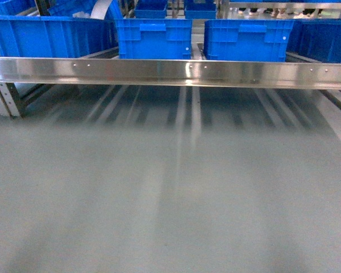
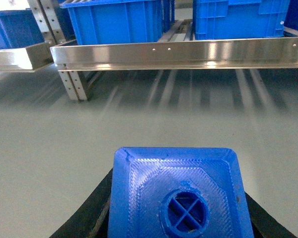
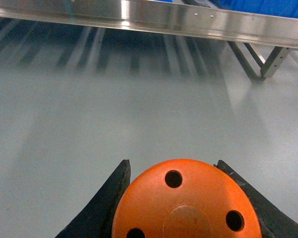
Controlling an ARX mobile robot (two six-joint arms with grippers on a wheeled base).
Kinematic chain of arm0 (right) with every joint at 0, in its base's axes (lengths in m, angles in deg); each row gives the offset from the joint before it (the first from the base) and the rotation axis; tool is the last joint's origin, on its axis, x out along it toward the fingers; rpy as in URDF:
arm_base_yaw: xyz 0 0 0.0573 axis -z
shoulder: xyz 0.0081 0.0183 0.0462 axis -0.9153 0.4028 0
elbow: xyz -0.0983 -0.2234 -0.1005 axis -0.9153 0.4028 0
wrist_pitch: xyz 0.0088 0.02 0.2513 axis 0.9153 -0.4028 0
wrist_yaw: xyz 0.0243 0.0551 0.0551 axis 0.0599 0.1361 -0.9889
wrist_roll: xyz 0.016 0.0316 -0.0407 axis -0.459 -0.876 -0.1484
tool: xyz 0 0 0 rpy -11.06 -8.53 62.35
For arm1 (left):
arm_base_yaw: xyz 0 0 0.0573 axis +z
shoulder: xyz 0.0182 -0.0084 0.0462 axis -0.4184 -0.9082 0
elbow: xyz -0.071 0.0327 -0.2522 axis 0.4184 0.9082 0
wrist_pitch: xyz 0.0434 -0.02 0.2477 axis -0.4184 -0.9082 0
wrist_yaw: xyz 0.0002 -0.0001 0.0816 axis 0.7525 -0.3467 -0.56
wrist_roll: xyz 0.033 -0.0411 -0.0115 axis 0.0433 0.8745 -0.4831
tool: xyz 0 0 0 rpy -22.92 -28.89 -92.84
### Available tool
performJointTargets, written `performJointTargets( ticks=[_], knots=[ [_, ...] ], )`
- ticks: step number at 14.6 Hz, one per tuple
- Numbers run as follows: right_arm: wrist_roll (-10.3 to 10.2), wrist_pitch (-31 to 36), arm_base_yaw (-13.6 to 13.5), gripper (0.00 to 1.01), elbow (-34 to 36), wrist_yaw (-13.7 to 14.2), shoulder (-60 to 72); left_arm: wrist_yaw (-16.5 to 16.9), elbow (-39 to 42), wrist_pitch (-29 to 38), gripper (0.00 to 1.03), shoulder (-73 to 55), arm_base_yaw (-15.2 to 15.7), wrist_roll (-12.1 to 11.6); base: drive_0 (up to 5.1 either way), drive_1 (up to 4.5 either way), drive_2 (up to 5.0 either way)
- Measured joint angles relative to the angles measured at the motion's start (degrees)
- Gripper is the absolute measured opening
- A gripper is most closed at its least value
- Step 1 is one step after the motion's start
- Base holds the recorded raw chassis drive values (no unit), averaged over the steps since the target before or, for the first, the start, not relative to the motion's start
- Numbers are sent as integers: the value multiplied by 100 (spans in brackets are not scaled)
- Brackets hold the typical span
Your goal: Sort blue parts and orange caps into right shelf containers
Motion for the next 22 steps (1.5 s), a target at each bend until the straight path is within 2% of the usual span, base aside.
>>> performJointTargets(
  ticks=[5,22],
  knots=[
    [0,-13,0,44,0,2,0,9,0,2,44,0,0,0,288,199,-502],
    [0,-2,0,44,-2,2,0,13,0,-11,44,2,-20,0,10,411,-390]
  ],
)
